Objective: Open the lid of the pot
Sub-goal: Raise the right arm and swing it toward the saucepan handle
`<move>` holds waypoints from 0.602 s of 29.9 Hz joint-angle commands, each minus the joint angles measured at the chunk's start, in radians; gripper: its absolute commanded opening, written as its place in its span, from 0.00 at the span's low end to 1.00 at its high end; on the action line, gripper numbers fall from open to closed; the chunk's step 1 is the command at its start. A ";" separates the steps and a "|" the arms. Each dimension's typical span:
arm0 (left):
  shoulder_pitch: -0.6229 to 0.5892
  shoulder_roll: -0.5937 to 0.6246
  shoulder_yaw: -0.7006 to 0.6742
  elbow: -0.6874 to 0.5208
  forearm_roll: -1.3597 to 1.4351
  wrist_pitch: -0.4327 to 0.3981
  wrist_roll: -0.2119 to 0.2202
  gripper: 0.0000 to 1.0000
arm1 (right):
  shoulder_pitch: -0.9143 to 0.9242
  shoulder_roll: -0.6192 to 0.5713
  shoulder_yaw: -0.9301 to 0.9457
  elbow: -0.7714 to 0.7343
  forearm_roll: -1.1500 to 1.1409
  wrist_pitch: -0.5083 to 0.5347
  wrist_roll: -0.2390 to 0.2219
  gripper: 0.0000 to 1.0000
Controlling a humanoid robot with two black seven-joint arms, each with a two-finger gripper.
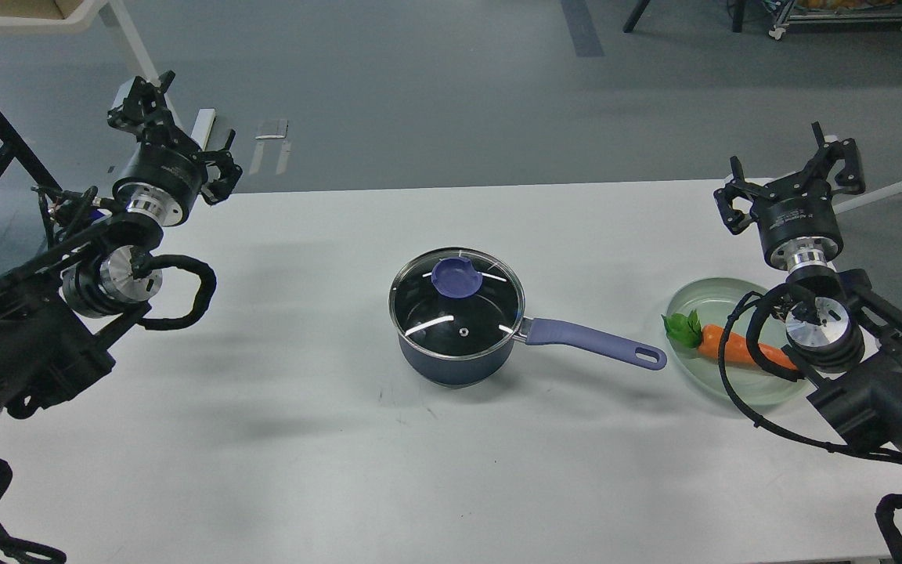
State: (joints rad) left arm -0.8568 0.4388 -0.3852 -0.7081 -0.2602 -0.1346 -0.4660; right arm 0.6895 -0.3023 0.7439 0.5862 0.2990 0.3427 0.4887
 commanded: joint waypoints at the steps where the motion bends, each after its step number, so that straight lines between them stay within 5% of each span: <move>1: -0.001 0.004 0.009 -0.002 0.003 0.004 0.001 0.99 | 0.010 -0.006 -0.017 0.007 -0.003 0.002 0.000 1.00; 18: 0.050 0.009 0.000 -0.013 -0.001 0.012 0.001 0.99 | 0.021 -0.086 -0.024 0.090 -0.012 -0.008 0.000 1.00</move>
State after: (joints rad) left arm -0.8126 0.4470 -0.3814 -0.7180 -0.2572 -0.1218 -0.4652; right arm 0.7063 -0.3617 0.7209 0.6501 0.2898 0.3359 0.4887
